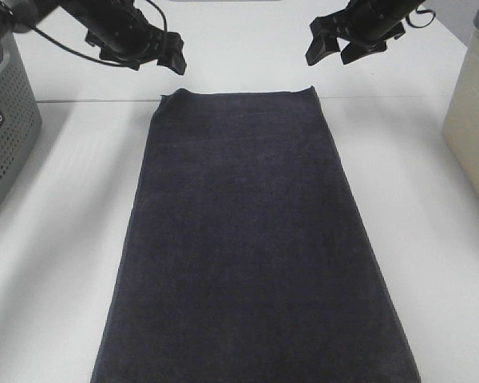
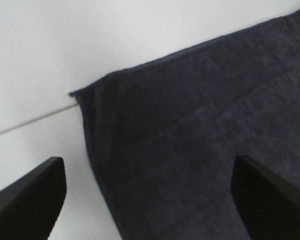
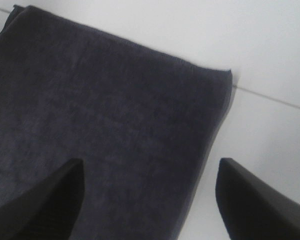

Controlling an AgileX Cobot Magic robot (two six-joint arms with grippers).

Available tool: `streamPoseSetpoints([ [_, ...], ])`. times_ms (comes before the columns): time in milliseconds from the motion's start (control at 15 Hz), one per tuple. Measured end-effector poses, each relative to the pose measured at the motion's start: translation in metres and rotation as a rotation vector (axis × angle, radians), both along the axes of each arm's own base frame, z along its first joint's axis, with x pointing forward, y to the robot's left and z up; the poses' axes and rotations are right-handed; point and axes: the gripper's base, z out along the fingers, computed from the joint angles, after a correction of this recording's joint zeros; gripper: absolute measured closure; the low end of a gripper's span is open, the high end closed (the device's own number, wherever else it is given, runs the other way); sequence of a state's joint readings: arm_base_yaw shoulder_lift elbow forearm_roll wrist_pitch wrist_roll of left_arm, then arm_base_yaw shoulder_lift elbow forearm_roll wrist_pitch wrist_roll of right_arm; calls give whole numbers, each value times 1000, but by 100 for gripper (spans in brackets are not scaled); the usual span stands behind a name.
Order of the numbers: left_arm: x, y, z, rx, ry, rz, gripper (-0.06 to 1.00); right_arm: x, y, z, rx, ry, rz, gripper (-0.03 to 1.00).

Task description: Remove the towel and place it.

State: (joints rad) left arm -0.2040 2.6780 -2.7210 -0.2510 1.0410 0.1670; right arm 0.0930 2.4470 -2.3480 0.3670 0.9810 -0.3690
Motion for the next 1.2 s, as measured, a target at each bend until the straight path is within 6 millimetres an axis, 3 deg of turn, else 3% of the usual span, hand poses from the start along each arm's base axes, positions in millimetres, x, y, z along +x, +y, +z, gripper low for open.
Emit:
streamPoseSetpoints([
  [133, -19, 8, 44, 35, 61, 46, 10, -24, -6, 47, -48, 54, -18, 25],
  [267, -29, 16, 82, 47, 14, 118, 10, -46, -13, 96, -70, 28, -91, 25],
  [467, -39, 48, 130, 60, -73, 252, 10, -67, -43, 144, -76, -35, -225, 25],
  [667, -44, 95, 153, 43, -111, 349, 10, -78, -76, 165, -89, -75, -320, 25],
  [867, -57, 97, 176, 5, -131, 338, 12, -104, -75, 179, -92, -61, -320, 25],
  [1067, -96, 98, 199, 20, -65, 334, 12, -167, -75, 190, -115, -4, -319, 25],
  [1200, -135, 105, 197, 85, 26, 356, 13, -223, -74, 196, -122, 16, -319, 25],
])
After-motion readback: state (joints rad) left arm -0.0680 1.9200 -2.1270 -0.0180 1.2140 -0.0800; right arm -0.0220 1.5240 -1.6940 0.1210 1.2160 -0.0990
